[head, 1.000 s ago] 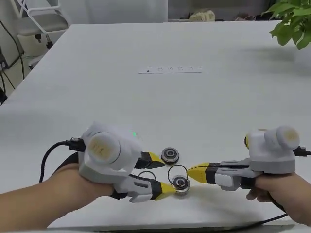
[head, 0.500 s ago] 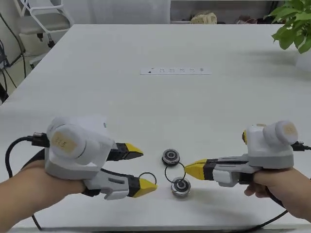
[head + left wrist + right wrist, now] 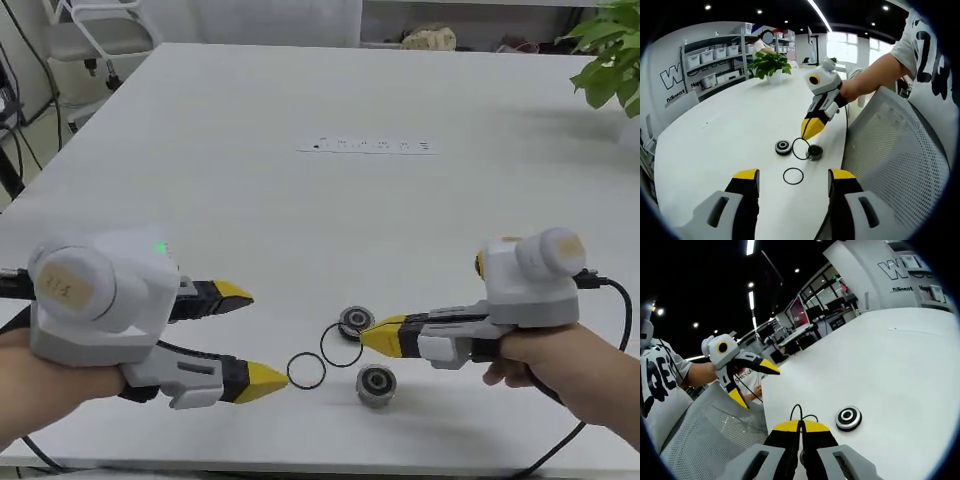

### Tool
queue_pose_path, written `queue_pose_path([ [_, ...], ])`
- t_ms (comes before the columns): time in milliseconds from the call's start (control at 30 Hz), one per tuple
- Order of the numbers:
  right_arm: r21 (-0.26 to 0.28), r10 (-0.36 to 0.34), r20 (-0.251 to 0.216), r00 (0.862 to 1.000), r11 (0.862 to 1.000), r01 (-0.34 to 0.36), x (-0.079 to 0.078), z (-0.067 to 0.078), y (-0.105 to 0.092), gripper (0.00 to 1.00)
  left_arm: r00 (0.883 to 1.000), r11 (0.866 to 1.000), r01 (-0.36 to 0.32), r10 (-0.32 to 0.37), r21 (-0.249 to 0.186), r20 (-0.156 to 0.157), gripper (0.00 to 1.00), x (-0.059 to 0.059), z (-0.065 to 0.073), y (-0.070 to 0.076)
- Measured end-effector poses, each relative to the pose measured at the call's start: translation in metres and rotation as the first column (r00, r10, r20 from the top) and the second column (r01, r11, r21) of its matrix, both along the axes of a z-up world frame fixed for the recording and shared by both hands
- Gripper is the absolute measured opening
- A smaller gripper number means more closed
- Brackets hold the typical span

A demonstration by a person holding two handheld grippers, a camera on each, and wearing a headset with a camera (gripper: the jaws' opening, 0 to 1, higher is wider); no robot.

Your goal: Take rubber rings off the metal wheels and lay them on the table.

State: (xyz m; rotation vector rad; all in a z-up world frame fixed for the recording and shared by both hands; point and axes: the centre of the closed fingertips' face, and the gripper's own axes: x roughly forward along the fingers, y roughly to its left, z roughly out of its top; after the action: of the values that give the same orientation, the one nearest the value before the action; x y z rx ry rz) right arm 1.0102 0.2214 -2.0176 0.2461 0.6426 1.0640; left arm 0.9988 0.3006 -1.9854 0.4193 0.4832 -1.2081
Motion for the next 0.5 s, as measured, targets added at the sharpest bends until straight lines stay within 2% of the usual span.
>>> queue_pose_path([
  [500,-0.046,0.057,-0.040,0.998,0.997,-0.059,0.003,-0.015,0.022,0.00,0.999,0.999,-0.043,0.043,-0.006,0.011,0.60,0.000,0.005,0.015],
])
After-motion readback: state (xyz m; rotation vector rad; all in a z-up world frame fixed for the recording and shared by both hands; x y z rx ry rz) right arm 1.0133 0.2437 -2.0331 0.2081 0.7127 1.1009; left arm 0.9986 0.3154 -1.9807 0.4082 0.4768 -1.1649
